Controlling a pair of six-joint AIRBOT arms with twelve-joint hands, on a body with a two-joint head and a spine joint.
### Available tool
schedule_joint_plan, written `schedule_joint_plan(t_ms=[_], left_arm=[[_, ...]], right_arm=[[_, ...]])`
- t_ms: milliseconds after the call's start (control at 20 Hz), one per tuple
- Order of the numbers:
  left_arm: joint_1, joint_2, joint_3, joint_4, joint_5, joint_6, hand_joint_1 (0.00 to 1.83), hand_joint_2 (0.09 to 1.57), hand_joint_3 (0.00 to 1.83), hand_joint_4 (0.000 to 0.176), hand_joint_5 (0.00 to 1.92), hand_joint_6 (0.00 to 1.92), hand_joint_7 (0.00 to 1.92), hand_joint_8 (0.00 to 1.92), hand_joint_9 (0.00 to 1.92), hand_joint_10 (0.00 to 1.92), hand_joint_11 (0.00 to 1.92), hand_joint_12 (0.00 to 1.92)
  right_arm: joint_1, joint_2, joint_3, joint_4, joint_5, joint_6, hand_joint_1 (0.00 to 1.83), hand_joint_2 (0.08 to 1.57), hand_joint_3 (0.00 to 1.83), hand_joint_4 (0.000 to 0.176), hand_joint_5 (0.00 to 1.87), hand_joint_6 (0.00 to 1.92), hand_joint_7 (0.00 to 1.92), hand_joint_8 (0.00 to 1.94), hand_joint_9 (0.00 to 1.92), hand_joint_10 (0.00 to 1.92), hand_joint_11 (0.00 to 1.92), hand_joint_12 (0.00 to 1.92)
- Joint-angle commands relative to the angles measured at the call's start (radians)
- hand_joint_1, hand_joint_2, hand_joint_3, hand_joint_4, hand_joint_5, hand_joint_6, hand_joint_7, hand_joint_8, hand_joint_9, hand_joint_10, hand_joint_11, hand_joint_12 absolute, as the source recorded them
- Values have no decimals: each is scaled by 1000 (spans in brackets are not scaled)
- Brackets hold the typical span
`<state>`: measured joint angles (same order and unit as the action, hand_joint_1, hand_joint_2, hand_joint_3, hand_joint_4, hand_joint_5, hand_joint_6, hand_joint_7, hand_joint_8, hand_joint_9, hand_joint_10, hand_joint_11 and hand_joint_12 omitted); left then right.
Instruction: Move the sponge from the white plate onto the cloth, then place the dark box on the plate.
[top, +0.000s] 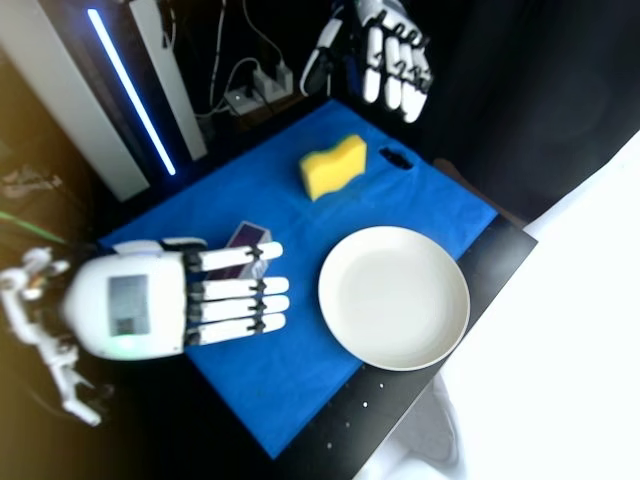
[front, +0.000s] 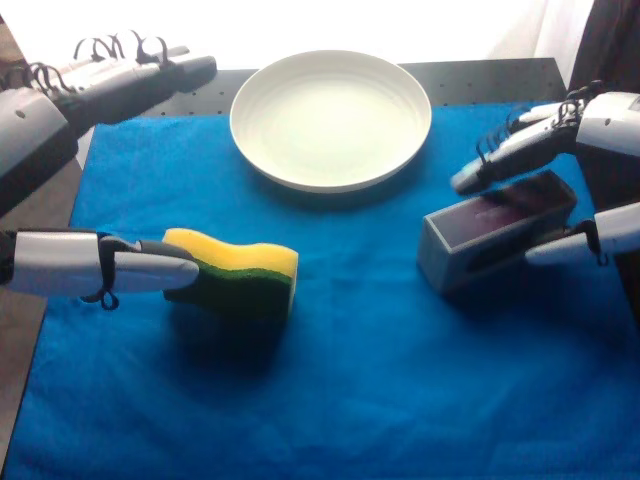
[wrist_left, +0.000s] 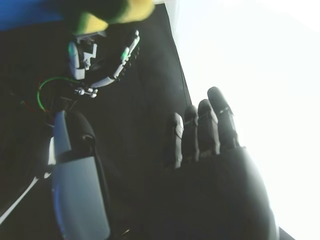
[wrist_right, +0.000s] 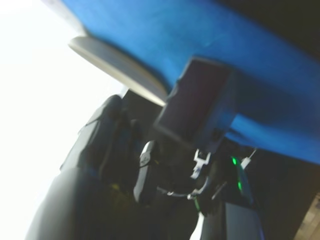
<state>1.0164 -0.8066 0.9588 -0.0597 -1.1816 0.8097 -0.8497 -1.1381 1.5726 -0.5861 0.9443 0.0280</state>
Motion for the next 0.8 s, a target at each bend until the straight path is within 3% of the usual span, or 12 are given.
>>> schedule_joint_plan(t_ms=[0,50,100,200,350,400,450,550,600,650,700,750], left_arm=[[7,-7,-9,-16,-145,-5,854,867,1,64,223,0,156,1,143,1,0,950],[33,-14,-14,-35,-169,-5,884,861,0,77,206,0,140,0,125,0,0,928],[55,-17,-19,-53,-190,-5,908,865,1,79,188,0,132,0,118,0,0,894],[80,-19,-26,-79,-214,-5,940,883,3,90,148,0,133,0,111,4,0,760],[90,-21,-28,-89,-222,-5,959,894,4,93,143,0,129,0,105,1,0,706],[95,-21,-29,-92,-226,-5,963,895,5,92,138,0,125,0,106,1,0,702],[107,-21,-32,-101,-239,-5,941,906,8,91,142,3,130,3,121,7,0,702],[110,-23,-34,-105,-245,-5,950,910,6,102,136,1,130,2,116,3,0,621],[110,-24,-35,-105,-246,-5,955,906,2,100,139,2,138,2,121,3,0,631],[110,-27,-35,-105,-249,-5,982,910,3,95,138,1,131,0,113,0,0,628],[110,-29,-36,-105,-253,-6,977,903,0,94,123,1,126,1,120,3,0,640],[110,-31,-35,-106,-254,-9,977,903,0,94,123,1,126,1,120,3,0,640]], right_arm=[[18,0,6,65,89,6,1179,1155,0,0,886,1036,863,1000,790,671,519,1395],[18,-1,6,65,89,5,1182,1184,3,5,818,1169,847,1243,761,1085,656,1536],[19,-3,8,65,89,5,1197,1174,0,1,818,1193,904,1204,815,1291,808,1573],[20,-4,10,67,89,5,1211,1160,1,0,821,1185,955,1160,963,1461,995,1625],[43,-4,8,81,105,5,1218,1140,0,0,866,1123,997,1061,973,1324,1002,1532],[61,-3,5,85,129,5,1215,1138,0,0,880,1088,988,1084,945,1244,945,1483],[102,-3,2,86,160,-3,1202,1149,4,14,871,1115,944,1138,835,1169,749,1469],[132,-3,3,84,161,-18,1203,1156,1,0,839,1157,956,1127,834,1185,751,1521],[155,-3,9,85,160,-30,1201,1159,0,4,824,1196,957,1102,828,1129,732,1482],[185,-3,22,85,157,-34,1205,1160,0,0,843,1104,939,1197,859,1293,814,1651],[208,-11,38,82,153,-34,1215,1144,0,0,844,1106,1004,1073,901,1139,792,1558],[233,-32,61,74,131,-34,1215,1144,0,0,844,1106,1004,1073,901,1139,792,1558]])
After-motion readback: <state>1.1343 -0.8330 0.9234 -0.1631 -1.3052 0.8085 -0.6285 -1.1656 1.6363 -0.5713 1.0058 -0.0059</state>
